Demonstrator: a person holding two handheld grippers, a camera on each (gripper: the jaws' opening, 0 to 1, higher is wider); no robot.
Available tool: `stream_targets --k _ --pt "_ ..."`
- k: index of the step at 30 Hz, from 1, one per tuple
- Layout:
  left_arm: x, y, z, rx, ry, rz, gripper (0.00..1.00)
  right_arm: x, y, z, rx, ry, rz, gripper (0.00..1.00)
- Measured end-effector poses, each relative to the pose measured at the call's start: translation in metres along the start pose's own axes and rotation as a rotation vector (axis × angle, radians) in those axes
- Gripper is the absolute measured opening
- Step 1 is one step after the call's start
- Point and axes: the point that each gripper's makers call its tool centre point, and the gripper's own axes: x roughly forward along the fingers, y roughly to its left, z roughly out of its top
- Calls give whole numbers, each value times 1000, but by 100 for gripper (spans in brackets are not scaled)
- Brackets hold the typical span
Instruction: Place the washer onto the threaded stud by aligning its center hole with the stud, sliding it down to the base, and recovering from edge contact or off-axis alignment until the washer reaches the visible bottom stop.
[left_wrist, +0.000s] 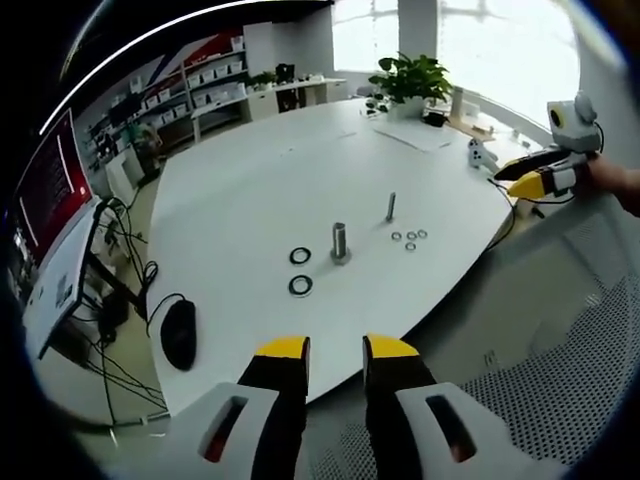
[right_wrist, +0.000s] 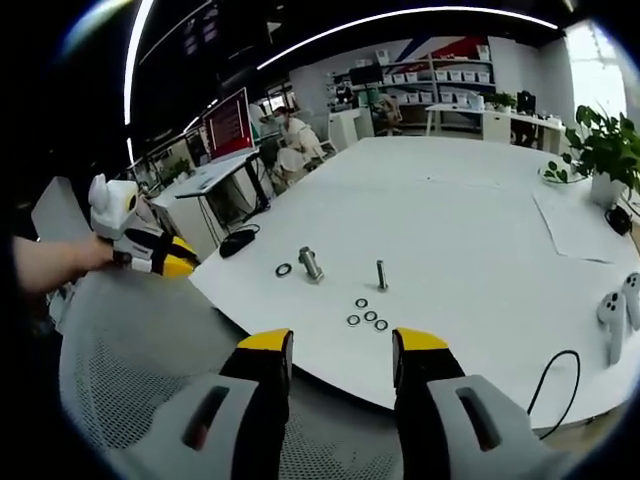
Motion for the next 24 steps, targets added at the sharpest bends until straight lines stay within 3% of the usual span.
stream_targets --k 10,24 --pt "3 -6 -4 15 39 -27 19 0 -4 -1 12 6 -12 42" --pt "2 -7 -2 3 27 -33 21 1 -1 -2 6 15 3 42"
